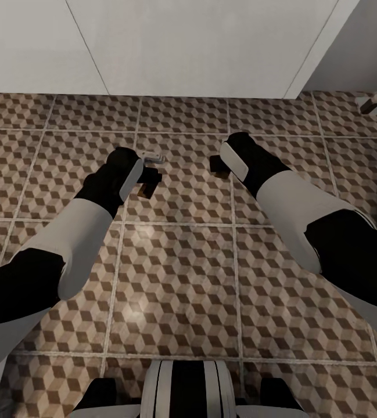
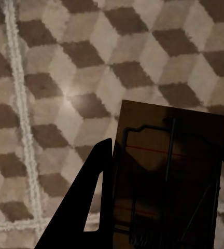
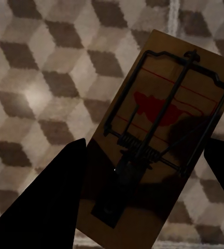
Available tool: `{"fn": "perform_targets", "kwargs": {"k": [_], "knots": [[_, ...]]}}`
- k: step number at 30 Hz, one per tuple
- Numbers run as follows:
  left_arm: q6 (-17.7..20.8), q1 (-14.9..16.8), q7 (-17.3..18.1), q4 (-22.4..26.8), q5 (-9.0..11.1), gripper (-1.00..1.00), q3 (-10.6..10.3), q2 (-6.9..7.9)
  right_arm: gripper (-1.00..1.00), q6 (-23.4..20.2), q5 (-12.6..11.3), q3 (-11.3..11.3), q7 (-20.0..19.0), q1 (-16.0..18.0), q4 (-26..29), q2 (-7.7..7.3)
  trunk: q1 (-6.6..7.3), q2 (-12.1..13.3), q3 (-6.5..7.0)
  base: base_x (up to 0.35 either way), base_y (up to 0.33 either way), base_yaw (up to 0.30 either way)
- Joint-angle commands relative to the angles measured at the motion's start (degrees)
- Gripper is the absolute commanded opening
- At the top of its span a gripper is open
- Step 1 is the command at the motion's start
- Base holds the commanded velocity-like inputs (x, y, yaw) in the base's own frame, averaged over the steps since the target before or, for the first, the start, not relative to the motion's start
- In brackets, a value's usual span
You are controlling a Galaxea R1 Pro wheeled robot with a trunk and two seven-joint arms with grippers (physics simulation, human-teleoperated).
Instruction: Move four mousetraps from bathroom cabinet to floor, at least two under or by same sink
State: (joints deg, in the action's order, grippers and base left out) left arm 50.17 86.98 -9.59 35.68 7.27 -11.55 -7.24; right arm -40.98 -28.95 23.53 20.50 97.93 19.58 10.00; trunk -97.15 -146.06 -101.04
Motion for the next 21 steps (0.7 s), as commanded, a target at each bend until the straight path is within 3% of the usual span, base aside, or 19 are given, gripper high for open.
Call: {"fn": "perform_targets", "kwargs": {"k": [1, 9, 21], "knots": [[0.0, 0.0, -0.5, -0.1, 0.5, -1.00, -0.2, 0.02, -1.00, -0.1, -0.6, 0.3, 0.5, 0.1, 0.0, 0.00, 0.01, 0.0, -0.03, 0.000, 0.000, 0.000], [-0.9, 0.5, -0.5, -0.5, 0.6, -1.00, -0.2, -0.05, -1.00, -0.2, -0.6, 0.3, 0.5, 0.8, 0.0, 0.00, -0.15, -0.1, -1.36, 0.000, 0.000, 0.000], [-1.2, 1.0, -0.5, -0.2, 0.6, -1.00, -0.2, -0.07, -1.00, -0.3, -0.6, 0.3, 0.5, 1.3, 0.0, 0.00, -0.15, -0.1, -1.36, 0.000, 0.000, 0.000]]}}
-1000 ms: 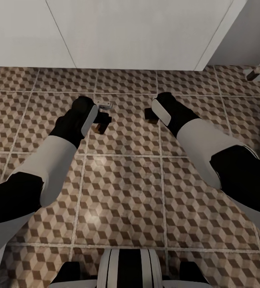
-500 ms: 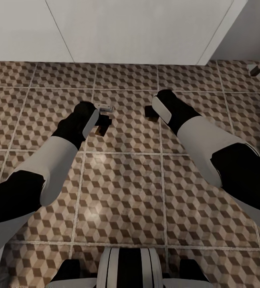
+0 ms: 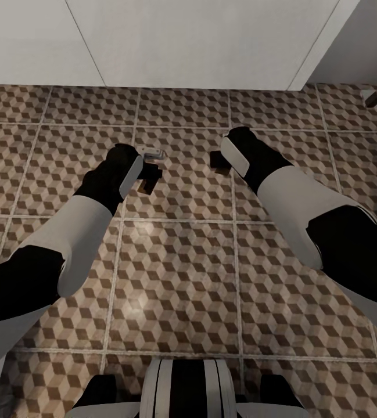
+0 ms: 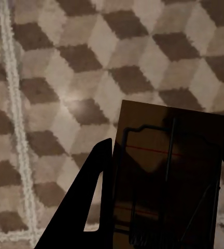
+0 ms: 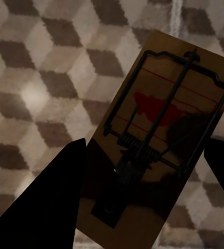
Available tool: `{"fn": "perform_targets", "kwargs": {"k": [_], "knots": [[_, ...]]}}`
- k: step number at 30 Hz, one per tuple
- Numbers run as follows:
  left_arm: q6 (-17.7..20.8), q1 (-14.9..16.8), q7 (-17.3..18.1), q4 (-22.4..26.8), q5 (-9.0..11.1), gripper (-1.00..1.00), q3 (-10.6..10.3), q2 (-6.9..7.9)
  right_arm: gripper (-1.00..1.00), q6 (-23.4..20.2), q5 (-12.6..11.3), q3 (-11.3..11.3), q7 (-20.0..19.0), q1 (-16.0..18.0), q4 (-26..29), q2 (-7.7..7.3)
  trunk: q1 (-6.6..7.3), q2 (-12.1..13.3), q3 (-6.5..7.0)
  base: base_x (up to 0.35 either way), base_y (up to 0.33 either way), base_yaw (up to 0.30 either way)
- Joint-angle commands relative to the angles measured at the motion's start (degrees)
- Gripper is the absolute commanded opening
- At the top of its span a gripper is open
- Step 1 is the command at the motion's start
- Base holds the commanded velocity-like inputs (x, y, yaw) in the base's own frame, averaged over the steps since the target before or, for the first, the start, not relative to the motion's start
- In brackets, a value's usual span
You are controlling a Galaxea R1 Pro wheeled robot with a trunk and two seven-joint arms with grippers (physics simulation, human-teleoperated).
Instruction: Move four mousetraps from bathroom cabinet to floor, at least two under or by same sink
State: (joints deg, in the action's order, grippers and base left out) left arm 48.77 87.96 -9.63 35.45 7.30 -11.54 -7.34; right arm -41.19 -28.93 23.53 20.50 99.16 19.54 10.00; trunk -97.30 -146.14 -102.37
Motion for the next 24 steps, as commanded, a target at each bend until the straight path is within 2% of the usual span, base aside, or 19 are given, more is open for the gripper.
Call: {"fn": "perform_targets", "kwargs": {"k": [1, 3, 7, 24], "knots": [[0.2, 0.1, -0.5, 0.1, 0.5, -1.00, -0.2, 0.04, -1.00, -0.1, -0.6, 0.3, 0.5, 0.1, 0.0, 0.00, 0.01, 0.0, -0.03, 0.000, 0.000, 0.000], [0.2, 0.4, -0.5, 0.1, 0.5, -1.00, -0.2, 0.04, -1.00, -0.1, -0.6, 0.3, 0.5, 0.2, 0.0, 0.00, 0.01, 0.0, -0.03, 0.000, 0.000, 0.000], [0.2, 0.8, -0.5, 0.2, 0.5, -1.00, -0.2, 0.04, -1.00, -0.1, -0.6, 0.3, 0.5, 0.4, -0.2, 0.00, -0.10, -0.1, -0.92, 0.000, 0.000, 0.000], [0.1, 1.1, -0.5, 0.3, 0.5, -1.00, -0.2, 0.04, -1.00, 0.0, -0.6, 0.3, 0.5, 0.5, -0.8, 0.00, -0.10, -0.1, -0.92, 0.000, 0.000, 0.000]]}}
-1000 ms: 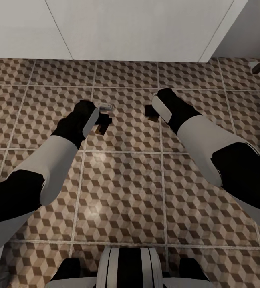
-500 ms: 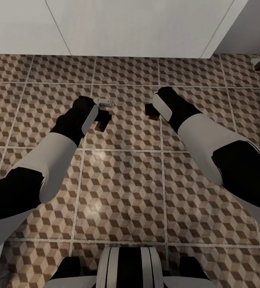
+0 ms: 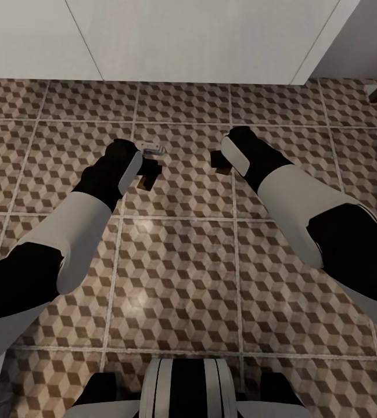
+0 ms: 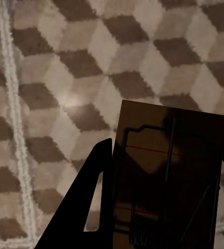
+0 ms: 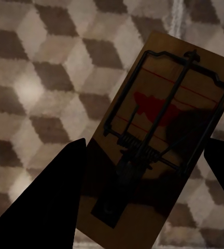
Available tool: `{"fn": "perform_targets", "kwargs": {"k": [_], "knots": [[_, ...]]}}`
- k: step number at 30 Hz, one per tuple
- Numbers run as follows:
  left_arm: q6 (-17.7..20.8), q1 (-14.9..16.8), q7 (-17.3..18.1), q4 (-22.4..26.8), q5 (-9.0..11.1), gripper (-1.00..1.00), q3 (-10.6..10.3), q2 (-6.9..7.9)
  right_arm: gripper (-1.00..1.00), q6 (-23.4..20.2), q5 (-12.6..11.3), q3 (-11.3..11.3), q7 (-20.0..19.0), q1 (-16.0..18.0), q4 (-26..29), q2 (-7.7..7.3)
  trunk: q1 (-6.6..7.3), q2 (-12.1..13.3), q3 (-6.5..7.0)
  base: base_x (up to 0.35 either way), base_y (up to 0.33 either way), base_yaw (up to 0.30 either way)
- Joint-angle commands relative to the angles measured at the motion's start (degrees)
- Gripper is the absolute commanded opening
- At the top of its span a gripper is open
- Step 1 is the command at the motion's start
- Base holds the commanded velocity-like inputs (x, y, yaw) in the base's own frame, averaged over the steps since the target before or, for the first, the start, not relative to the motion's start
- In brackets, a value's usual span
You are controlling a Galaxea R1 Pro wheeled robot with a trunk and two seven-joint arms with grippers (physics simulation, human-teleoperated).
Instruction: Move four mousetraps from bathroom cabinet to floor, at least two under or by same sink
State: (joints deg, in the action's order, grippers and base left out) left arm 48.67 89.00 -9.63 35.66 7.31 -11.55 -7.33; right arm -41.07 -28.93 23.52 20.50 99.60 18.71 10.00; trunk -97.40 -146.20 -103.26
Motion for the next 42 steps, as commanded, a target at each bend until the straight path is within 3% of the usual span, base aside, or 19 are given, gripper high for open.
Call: {"fn": "perform_targets", "kwargs": {"k": [1, 42], "knots": [[0.1, 0.0, -0.5, 0.1, 0.5, -1.00, -0.2, 0.04, -1.00, -0.1, -0.6, 0.3, 0.5, 0.0, 0.0, 0.00, 0.01, 0.0, -0.03, 0.000, 0.000, 0.000], [-1.2, 0.0, -0.5, -0.1, 0.5, -1.00, -0.2, 0.04, -1.00, 0.0, -0.6, 0.3, 0.5, 0.1, -0.4, 0.00, 0.01, 0.0, -0.03, 0.038, 0.000, 0.000]]}}
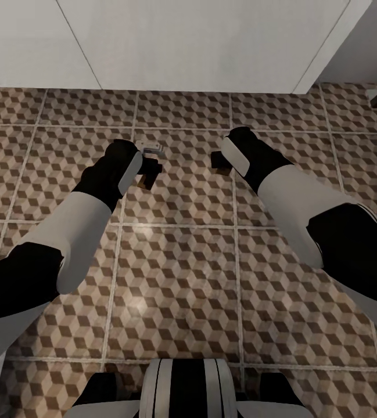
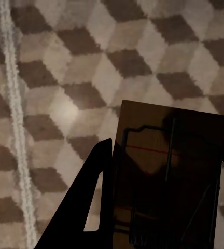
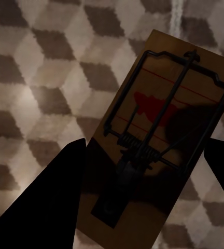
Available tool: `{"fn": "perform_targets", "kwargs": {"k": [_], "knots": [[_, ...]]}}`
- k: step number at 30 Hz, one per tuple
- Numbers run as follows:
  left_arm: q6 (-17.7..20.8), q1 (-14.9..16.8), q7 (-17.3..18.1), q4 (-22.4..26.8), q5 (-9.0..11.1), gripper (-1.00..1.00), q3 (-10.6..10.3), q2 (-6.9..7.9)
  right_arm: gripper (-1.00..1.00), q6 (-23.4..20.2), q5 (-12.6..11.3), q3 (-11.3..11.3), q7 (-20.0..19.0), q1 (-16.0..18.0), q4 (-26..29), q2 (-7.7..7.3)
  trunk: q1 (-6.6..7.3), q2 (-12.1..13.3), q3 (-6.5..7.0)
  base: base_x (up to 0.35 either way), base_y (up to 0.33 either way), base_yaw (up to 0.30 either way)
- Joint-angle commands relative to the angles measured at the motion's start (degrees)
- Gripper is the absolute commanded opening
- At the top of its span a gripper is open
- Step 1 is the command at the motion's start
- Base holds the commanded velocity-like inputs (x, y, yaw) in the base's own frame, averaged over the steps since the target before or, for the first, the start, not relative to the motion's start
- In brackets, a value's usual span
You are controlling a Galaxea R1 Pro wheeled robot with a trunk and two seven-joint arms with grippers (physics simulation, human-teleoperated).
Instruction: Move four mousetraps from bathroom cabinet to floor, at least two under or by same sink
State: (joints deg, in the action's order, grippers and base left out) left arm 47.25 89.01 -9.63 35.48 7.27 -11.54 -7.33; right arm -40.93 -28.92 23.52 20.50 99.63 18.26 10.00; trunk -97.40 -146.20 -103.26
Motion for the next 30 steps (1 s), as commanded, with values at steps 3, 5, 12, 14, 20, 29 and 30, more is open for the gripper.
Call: {"fn": "perform_targets", "kwargs": {"k": [3, 5, 12, 14, 20, 29, 30], "knots": [[0.2, 0.0, -0.5, 0.0, 0.5, -1.00, -0.2, 0.04, -1.00, -0.1, -0.6, 0.3, 0.5, 0.1, 0.0, 0.00, 0.01, 0.0, -0.03, 0.009, 0.000, 0.000], [0.2, 0.0, -0.5, 0.0, 0.5, -1.00, -0.2, 0.04, -1.00, -0.1, -0.6, 0.3, 0.5, 0.1, 0.0, 0.00, 0.01, 0.0, -0.03, 0.005, 0.000, 0.000], [0.2, 0.0, -0.5, -0.1, 0.5, -1.00, -0.2, 0.04, -1.00, -0.1, -0.6, 0.3, 0.5, 0.3, 0.0, 0.00, 0.01, 0.0, -0.03, 0.004, 0.044, 0.000], [0.1, 0.0, -0.5, -0.1, 0.5, -1.00, -0.2, 0.05, -1.00, -0.1, -0.6, 0.3, 0.5, 0.3, 0.0, 0.00, 0.01, 0.0, -0.03, 0.043, 0.123, 0.000], [0.1, 0.1, -0.5, -0.1, 0.5, -1.00, -0.2, 0.04, -1.00, -0.1, -0.6, 0.3, 0.5, 0.4, 0.0, 0.00, 0.01, 0.0, -0.03, 0.051, 0.080, 0.000], [0.0, 0.1, -0.6, -0.1, 0.4, -1.00, -0.2, 0.11, -1.00, -0.1, -0.6, 0.3, 0.5, 0.4, 0.0, 0.00, 0.01, 0.0, -0.03, 0.034, 0.045, 0.000], [0.0, 0.1, -0.6, -0.1, 0.4, -1.00, -0.2, 0.09, -1.00, -0.1, -0.6, 0.3, 0.5, 0.4, 0.0, 0.00, 0.01, 0.0, -0.03, 0.041, 0.046, 0.000]]}}
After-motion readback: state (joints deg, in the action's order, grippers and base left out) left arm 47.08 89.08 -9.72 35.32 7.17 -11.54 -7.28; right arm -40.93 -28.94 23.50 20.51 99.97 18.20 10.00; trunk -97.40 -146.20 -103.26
